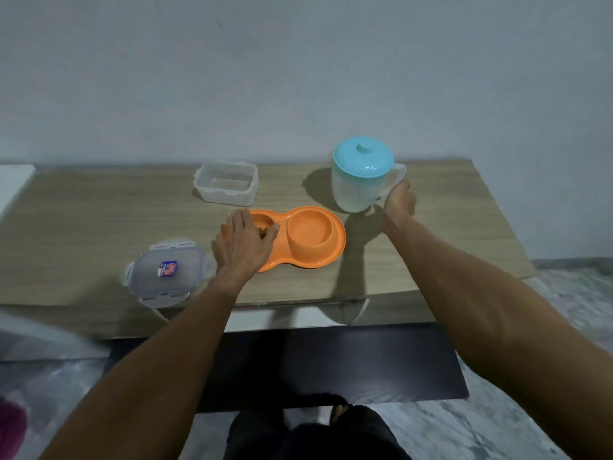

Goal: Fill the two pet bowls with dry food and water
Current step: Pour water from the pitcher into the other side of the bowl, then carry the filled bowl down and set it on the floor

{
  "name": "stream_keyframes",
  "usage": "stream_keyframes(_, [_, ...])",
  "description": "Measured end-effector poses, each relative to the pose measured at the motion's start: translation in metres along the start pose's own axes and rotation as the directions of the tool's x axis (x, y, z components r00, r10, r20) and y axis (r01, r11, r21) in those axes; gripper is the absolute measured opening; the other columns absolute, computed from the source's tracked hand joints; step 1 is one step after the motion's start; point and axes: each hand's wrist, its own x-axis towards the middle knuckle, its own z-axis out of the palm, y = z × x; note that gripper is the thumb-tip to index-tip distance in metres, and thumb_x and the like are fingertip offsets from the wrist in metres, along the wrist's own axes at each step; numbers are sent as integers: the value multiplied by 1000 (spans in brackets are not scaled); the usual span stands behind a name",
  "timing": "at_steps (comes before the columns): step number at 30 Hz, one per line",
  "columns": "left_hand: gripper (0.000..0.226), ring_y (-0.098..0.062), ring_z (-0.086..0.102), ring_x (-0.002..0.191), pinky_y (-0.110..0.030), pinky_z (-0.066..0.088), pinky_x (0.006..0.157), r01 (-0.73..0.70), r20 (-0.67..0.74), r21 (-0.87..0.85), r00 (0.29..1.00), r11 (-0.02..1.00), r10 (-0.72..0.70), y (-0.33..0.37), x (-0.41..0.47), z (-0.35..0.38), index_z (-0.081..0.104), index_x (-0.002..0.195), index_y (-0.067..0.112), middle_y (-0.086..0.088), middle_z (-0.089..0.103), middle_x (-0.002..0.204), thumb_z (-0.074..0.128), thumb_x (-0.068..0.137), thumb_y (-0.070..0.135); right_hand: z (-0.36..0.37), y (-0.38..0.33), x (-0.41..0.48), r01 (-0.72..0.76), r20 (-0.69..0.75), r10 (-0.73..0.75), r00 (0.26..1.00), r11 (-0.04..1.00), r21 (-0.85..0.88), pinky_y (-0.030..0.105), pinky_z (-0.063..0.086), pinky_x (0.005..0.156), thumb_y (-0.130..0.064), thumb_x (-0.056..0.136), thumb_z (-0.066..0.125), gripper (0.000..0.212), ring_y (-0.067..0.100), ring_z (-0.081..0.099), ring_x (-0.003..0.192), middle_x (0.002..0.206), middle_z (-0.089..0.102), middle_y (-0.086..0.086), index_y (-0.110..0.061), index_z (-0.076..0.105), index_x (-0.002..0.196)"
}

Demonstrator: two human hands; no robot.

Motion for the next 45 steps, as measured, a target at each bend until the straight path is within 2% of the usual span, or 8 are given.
stream_keyframes(4, [77,-39,36,133,-52,31,109,44,6,-50,999,998,-44,-33,17,-7,38,137,-3,-22,42,141,48,90,57,13,15,-30,7,15,-6,1000,997,-73,49,51,98,-42,91,43,58,39,59,114,129,61,19,0,57,129])
stream_keyframes(7, [72,-42,42,128,-49,33,109,96,96,-101,992,990,-87,-52,26,-7,43,131,-6,-27,47,134,51,91,54,24,34,-44,10,57,3,998,974,-227,47,51,98,-46,79,48,67,38,60,113,128,61,19,-2,56,129])
stream_keyframes(16, [63,-40,55,115,-48,47,97,181,202,-132,968,975,-152,-70,44,-5,55,121,-3,-24,59,124,57,88,51,40,74,-70,9,77,31,997,884,-467,46,51,99,-46,77,66,69,39,55,120,133,56,20,-2,55,129])
stream_keyframes(23, [54,-39,59,109,-47,48,95,216,224,-102,956,971,-189,-71,54,-4,64,110,2,-21,64,115,61,86,50,39,79,-77,27,107,32,994,862,-506,50,59,85,-40,76,73,51,36,65,101,111,68,18,-2,68,110])
stream_keyframes(34, [39,-38,65,97,-44,54,86,246,257,-140,945,959,-205,-54,35,-10,69,96,6,-17,70,102,65,81,42,6,89,-90,13,53,14,998,882,-470,48,60,83,-41,73,79,46,34,67,95,103,70,16,-4,70,99])
stream_keyframes(37, [40,-36,66,94,-42,55,84,233,261,-129,946,964,-194,-38,21,-9,70,96,10,-13,71,100,62,80,46,-16,89,-90,5,36,13,999,889,-457,48,60,82,-41,75,78,44,33,67,92,102,70,15,-5,70,99])
stream_keyframes(41, [38,-35,66,95,-38,54,80,220,278,-182,947,959,-164,-2,0,-6,69,101,9,-13,69,105,63,83,42,-58,85,-84,14,6,-12,1000,906,-423,48,60,83,-40,75,77,33,34,67,90,99,70,15,-11,64,82])
stream_keyframes(45, [39,-35,65,98,-37,49,72,201,307,-278,945,939,-112,44,-29,7,68,110,3,-17,67,112,65,86,33,-115,83,-72,2,-38,-17,999,930,-367,48,61,79,-38,76,78,40,33,69,89,99,71,16,-3,70,94])
